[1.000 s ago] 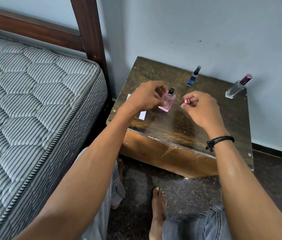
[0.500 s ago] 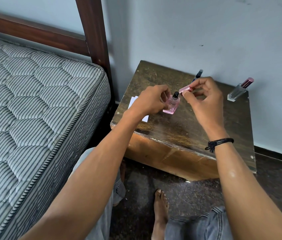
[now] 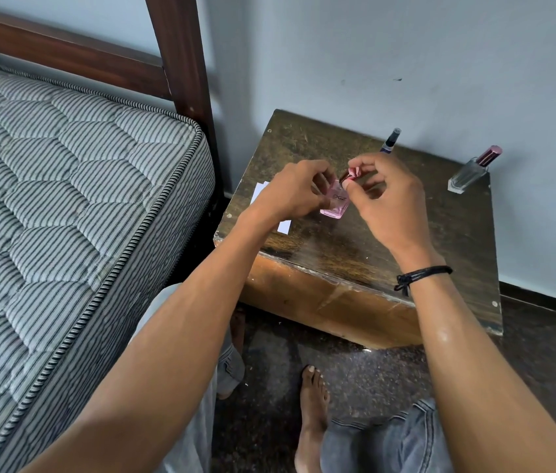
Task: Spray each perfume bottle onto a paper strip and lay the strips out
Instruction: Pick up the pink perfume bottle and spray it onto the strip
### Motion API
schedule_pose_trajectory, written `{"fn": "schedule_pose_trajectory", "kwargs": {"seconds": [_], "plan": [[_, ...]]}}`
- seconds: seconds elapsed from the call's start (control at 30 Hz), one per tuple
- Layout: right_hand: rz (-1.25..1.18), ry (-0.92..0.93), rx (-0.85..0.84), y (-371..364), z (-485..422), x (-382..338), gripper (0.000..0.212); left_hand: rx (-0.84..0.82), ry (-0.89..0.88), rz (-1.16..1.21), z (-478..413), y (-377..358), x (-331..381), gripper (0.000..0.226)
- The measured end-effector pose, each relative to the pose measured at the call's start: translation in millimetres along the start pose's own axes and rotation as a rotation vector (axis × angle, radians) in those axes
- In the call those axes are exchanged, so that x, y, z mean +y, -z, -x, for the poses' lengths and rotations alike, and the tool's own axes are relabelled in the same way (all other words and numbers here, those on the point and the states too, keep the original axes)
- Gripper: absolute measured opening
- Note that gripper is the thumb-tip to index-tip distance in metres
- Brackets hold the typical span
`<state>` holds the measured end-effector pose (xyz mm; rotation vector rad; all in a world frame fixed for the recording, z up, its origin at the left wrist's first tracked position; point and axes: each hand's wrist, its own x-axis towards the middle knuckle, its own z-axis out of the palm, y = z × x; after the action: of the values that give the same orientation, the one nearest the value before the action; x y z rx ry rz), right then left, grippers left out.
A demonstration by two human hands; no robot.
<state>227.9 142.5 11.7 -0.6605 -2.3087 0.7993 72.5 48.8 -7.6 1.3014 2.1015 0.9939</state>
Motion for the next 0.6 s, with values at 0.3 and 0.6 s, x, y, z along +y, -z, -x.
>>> {"fn": "schedule_pose_trajectory", "kwargs": {"seconds": [0.3,0.6], "plan": [[0.050,0.033,-0.037,-1.5,1.2,4.6,0.024,-0.005,0.021,0.003,-0.8,-0.6,-0.2,0.026],[0.068,0.037,-0.034,-3.2,0.2,8.8,0.022,-0.005,0.035,0.008,-1.2,-0.8,1.1,0.026]]}}
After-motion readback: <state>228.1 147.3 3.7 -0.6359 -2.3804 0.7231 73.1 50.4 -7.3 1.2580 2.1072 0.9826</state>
